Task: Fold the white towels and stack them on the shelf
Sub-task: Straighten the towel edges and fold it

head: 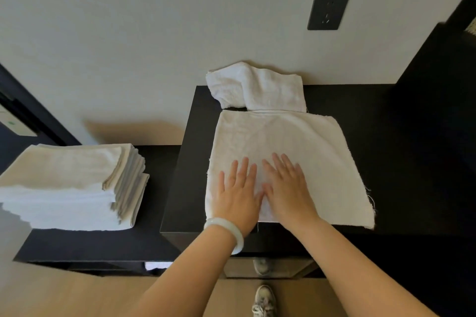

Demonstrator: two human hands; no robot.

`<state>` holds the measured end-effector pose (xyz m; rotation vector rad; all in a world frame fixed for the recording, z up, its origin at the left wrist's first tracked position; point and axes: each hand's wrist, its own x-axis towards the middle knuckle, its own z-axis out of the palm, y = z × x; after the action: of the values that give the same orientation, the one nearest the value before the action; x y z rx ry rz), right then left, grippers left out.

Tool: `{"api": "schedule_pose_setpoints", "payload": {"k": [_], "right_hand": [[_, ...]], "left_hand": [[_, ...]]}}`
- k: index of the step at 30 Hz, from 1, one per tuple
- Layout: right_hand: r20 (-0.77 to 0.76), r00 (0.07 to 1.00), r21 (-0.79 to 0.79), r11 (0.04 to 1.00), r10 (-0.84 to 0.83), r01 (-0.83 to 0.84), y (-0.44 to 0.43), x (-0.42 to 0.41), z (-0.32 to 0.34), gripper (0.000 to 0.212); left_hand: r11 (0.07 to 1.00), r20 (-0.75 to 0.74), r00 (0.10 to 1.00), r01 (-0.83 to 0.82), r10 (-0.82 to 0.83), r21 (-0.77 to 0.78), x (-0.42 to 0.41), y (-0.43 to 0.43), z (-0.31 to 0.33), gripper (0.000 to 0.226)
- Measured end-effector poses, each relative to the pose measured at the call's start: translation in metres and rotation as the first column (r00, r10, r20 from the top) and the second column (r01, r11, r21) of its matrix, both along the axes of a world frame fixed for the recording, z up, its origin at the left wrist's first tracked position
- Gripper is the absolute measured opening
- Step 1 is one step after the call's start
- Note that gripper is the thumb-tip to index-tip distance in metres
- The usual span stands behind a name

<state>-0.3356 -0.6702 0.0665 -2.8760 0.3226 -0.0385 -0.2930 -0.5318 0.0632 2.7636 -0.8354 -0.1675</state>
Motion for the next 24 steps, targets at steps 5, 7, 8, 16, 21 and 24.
{"api": "schedule_pose_setpoints", "payload": {"k": [5, 7, 8, 16, 21, 24], "right_hand": [[-0.104, 0.977, -0.111, 0.978, -0.188, 0.176, -0.035, -0.033, -0.032, 0.067], [-0.128, 0.952, -0.119, 0.957, -0.277, 0.263, -0.064, -0.060, -0.035, 0.069], [-0.178, 0.933, -0.133, 0.947, -0.312, 0.291, -0.074, -0.071, -0.034, 0.070], [-0.002, 0.993, 0.033, 0.993, -0.117, 0.117, -0.052, 0.012, 0.003, 0.071], [-0.104, 0.978, -0.045, 0.981, 0.181, -0.187, -0.065, 0.058, -0.025, 0.060], [-0.102, 0.995, -0.017, 1.000, 0.011, -0.013, -0.136, 0.044, -0.032, 0.060]], "left_hand": [[0.986, 0.061, 0.997, -0.065, 0.056, 0.153, 0.002, 0.037, -0.025, 0.065], [0.984, 0.032, 0.997, -0.076, 0.072, 0.161, -0.003, 0.054, -0.023, 0.073], [0.979, 0.007, 0.998, -0.069, 0.069, 0.189, -0.007, 0.060, -0.020, 0.077], [0.991, 0.118, 0.991, 0.048, -0.063, 0.124, 0.038, -0.009, 0.018, 0.063], [0.970, -0.018, 0.998, 0.068, -0.066, 0.232, 0.084, -0.026, -0.009, 0.062], [0.973, 0.021, 0.999, -0.044, 0.041, 0.228, 0.094, 0.003, -0.022, 0.065]]}}
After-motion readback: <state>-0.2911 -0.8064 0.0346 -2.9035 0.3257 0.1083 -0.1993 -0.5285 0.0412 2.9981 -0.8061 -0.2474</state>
